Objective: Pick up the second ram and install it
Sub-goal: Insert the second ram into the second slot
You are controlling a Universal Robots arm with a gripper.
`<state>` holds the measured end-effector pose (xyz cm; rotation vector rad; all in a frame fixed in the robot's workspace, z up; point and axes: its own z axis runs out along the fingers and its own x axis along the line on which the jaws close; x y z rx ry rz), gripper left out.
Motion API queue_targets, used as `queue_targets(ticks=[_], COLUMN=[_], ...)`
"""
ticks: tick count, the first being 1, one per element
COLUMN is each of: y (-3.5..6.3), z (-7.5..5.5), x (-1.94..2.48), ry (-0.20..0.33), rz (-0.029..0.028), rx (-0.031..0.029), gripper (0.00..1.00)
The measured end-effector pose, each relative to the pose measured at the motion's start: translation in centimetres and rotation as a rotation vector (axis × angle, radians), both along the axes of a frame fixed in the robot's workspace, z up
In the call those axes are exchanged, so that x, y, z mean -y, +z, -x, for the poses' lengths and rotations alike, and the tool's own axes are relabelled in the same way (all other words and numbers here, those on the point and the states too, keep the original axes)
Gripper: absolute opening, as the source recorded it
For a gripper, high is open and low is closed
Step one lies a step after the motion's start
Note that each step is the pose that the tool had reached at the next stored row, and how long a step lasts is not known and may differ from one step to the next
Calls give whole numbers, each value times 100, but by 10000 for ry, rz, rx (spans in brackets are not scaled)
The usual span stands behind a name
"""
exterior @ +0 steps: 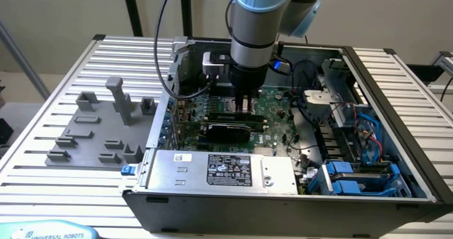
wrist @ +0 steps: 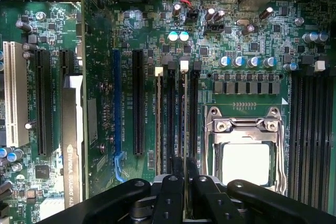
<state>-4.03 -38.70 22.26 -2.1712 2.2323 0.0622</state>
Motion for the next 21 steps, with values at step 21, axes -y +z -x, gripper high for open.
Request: queue_targets(ticks=[21], y=[201], z=[30], x=[0], ry=[1], rz=[-5], rx=[7], gripper=[13])
